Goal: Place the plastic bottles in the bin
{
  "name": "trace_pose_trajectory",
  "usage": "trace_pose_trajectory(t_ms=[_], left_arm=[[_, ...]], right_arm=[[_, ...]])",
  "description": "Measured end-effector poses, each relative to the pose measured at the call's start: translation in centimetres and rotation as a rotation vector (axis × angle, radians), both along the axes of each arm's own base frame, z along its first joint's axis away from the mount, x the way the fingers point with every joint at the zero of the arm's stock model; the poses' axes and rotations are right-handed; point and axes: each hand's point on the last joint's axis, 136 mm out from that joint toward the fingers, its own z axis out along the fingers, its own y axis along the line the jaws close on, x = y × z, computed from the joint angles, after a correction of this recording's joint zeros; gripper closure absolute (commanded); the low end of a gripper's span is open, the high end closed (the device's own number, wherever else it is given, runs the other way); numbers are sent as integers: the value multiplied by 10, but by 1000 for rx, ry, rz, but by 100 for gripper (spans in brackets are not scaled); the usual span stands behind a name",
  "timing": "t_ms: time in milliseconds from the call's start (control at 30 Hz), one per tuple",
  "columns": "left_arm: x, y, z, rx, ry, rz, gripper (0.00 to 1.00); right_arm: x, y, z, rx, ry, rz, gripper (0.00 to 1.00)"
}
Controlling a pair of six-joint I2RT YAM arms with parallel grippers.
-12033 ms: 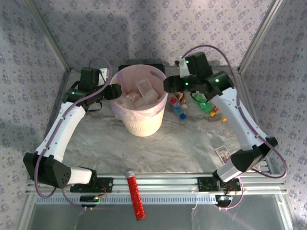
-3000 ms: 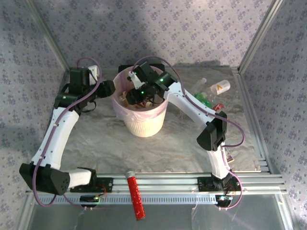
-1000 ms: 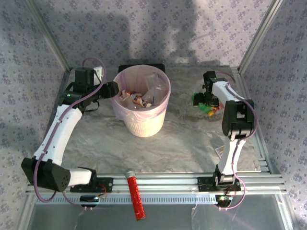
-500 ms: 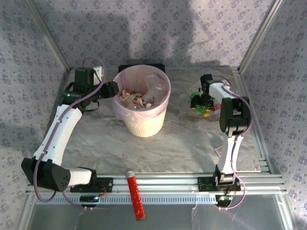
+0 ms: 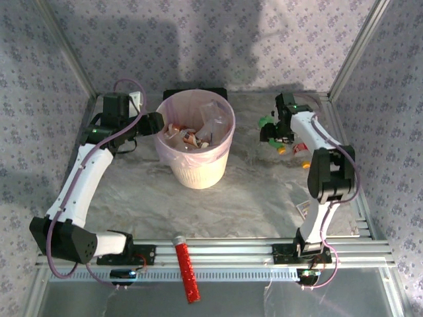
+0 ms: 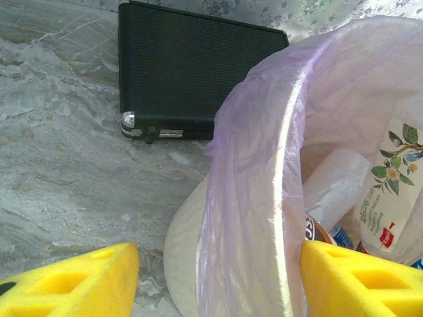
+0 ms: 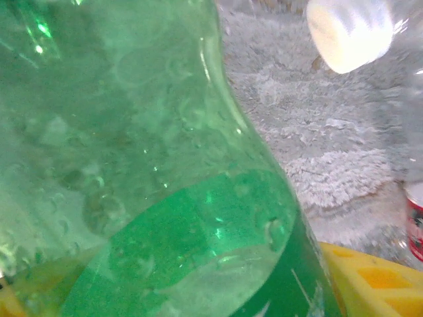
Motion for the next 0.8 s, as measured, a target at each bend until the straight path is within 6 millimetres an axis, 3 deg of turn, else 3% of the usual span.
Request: trace_pose_trajectory(t_ms=[167,333,433,600,700,800], left_arm=[[1,-1,-2,-2,7,-5,35],[2,-3,-4,-6,14,-10,35],[1,-4,-4,-7,15,-14,35],[1,-6,-4,-8,15,-19,35],[1,-6,-4,-8,15,-20,35],[0,-7,-4,-11,16,-24,35]], right_arm=[[1,39,114,58,-245,89,42],[-14,90,226,148,-484,213,42],[-31,121,266,201,-566,296,43],[-62,193,285,280,-578,481,42],[-74,234,268,292,-523,573,42],[-79,261,238,272,-449,628,39]])
